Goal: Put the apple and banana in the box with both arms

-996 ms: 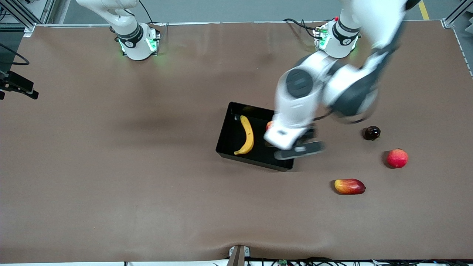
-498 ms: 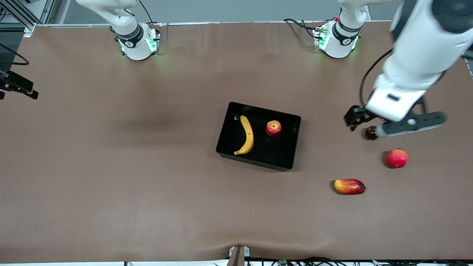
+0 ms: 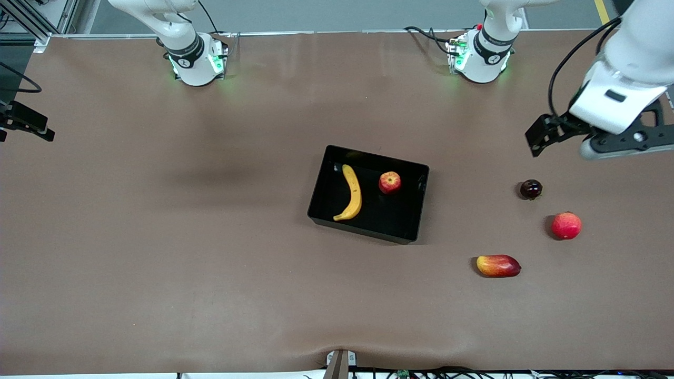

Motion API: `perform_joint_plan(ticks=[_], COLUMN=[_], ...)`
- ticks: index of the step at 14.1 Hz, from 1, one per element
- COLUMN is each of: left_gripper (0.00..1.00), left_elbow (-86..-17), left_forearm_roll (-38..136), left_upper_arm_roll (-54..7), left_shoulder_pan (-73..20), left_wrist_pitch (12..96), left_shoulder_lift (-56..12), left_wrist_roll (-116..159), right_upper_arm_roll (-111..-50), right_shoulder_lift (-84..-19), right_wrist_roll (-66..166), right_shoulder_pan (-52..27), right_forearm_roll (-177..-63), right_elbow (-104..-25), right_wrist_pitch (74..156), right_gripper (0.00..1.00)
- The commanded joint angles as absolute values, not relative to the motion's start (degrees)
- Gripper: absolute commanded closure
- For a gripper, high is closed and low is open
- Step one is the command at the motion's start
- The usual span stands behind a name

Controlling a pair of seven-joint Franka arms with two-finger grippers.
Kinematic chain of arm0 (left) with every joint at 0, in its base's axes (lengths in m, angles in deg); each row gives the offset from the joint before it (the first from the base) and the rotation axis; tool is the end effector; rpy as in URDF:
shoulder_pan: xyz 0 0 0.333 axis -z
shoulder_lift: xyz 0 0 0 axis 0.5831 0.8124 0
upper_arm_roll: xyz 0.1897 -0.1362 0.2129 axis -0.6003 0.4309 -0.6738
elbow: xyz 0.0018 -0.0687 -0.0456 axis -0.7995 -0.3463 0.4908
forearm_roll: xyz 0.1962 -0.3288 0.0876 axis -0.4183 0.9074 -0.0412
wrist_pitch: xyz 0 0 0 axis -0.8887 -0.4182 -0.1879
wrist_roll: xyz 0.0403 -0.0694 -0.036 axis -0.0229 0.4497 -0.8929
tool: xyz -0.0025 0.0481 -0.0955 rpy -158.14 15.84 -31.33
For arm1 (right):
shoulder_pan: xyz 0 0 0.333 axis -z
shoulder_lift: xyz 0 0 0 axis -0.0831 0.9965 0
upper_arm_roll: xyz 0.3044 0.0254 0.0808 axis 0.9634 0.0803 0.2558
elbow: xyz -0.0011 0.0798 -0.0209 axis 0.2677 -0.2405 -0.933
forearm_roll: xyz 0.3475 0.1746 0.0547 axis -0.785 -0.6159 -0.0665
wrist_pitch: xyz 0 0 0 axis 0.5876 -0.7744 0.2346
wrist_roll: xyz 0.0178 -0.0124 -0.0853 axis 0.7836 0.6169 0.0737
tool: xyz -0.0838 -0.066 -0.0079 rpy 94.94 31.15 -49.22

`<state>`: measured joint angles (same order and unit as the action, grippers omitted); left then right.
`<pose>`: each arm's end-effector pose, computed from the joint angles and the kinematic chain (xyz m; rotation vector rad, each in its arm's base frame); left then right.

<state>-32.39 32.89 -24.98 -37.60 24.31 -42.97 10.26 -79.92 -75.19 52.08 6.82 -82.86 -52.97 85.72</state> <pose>0.5611 -0.1243 0.6559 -3.0492 -0.0968 -0.1078 0.5437 -0.0683 0.6383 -3.1378 0.0063 0.0393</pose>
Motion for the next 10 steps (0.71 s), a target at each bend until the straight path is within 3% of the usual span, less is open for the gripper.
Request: perform_joint_plan(ticks=[1,10], left_gripper=[0.00,0.00], left_elbow=[-35.8,-36.2], left_forearm_roll=[35.7,35.8], left_upper_arm_roll=[-31.1,-30.5], left_shoulder_pan=[-35.4,-35.7], left_wrist_pitch=[22.8,23.2], left_shoulder_lift=[-46.7,-45.9], left_wrist_roll=[14.5,14.5], right_upper_arm_roll=[-79.2,-79.2], right_shoulder_lift=[-75.1,-75.1], right_wrist_roll=[51.3,51.3], right_shoulder_pan=[7.8,7.8], right_forearm_roll=[-83.3,-83.3], right_elbow=[-52.1,-52.1], right_wrist_pitch=[84.9,84.9], right_gripper=[0.00,0.00])
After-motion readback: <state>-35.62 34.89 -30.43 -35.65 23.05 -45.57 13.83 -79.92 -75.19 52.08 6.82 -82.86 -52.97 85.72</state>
